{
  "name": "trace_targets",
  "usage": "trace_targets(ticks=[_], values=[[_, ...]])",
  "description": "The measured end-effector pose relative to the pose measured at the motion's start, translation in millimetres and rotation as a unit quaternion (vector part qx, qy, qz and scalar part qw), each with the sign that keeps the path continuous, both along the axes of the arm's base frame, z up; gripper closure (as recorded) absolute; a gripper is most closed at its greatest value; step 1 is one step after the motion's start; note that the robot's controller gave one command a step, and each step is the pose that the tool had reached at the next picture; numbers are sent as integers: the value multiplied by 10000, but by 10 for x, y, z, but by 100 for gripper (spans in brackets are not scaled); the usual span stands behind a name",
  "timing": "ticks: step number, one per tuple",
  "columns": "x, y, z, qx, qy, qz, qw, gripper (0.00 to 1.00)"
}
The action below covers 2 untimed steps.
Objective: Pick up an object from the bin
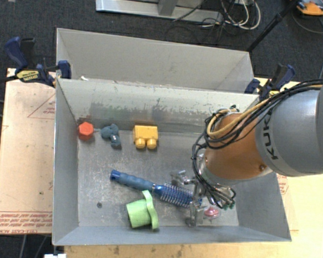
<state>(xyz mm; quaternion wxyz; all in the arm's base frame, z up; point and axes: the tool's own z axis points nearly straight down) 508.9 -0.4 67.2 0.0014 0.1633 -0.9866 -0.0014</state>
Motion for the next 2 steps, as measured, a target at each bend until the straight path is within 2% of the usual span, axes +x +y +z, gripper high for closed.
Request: trace_targets(ticks=[1,2], values=[[9,-10,21,-6,-15,-9,10000,100],[107,23,1631,-10,-69,165,9998,100]])
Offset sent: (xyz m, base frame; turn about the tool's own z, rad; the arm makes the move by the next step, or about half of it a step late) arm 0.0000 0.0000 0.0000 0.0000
